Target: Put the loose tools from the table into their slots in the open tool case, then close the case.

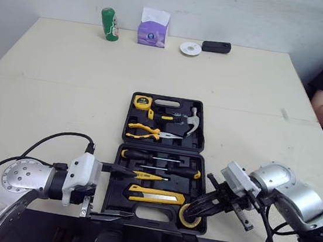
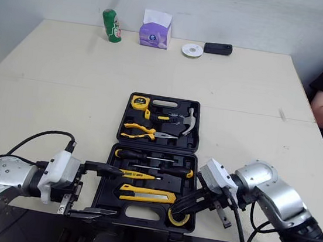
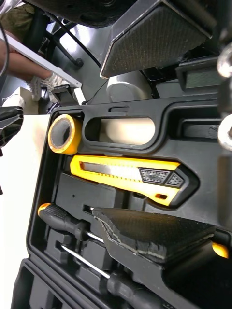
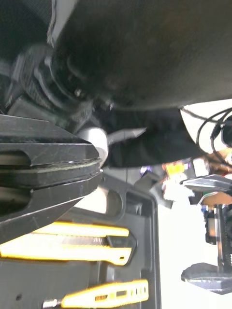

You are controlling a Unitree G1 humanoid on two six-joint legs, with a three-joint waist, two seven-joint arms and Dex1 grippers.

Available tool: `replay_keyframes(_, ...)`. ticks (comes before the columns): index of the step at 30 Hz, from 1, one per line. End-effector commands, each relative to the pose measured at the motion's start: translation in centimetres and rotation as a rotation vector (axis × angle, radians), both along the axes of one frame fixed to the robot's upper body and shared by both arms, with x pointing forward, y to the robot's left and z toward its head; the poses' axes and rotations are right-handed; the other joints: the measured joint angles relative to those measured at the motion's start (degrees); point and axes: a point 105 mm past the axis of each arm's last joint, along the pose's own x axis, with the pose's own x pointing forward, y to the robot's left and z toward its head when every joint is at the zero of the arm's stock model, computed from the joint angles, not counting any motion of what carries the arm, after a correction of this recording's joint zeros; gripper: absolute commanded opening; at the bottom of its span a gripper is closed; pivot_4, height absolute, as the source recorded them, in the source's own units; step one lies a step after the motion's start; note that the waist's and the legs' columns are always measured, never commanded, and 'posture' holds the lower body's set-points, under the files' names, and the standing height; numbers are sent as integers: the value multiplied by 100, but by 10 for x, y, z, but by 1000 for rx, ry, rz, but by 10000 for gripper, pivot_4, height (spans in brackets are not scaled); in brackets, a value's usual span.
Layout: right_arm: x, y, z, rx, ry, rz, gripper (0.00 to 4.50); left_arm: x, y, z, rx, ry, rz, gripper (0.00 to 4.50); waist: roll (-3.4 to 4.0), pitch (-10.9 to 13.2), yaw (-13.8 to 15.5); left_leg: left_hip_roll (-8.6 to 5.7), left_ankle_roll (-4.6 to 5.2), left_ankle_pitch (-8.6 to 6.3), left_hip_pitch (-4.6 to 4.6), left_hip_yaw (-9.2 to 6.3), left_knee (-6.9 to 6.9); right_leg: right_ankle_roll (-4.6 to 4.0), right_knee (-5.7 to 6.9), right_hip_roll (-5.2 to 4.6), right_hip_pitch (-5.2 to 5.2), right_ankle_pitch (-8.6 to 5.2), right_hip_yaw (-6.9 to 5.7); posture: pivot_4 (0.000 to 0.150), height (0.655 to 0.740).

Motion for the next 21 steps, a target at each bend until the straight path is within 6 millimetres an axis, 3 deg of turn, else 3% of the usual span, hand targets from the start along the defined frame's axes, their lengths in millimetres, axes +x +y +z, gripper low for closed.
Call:
replay_keyframes(1, 0, -6, -6, 40, -86, -32, 593, 2, -1, 6, 8, -43, -18, 45000, -1, 0, 28, -2, 1, 1, 0, 0, -1, 2, 0, -1, 0, 1, 1, 1500, 7400)
replay_keyframes(12, -7, 6, -18, 98, -121, -52, 593, -2, -3, 4, 14, -33, -70, 45000, -2, 1, 103, 0, -18, 12, 1, 0, -2, 2, 1, 1, -1, 1, 2, 1500, 7400)
replay_keyframes(17, -5, 10, -35, 77, -88, -92, 593, -2, -4, 1, 20, -34, -77, 45000, -2, 1, 103, -1, -17, 11, 1, 0, -3, 2, 1, 0, 0, 1, 2, 1500, 7400)
replay_keyframes(21, 0, 0, -54, 24, -83, -123, 593, 0, -2, 0, 30, -37, -74, 45000, -2, 0, 101, -1, -15, 10, 2, 1, -2, 2, 1, 0, 1, 1, 2, 1500, 7400)
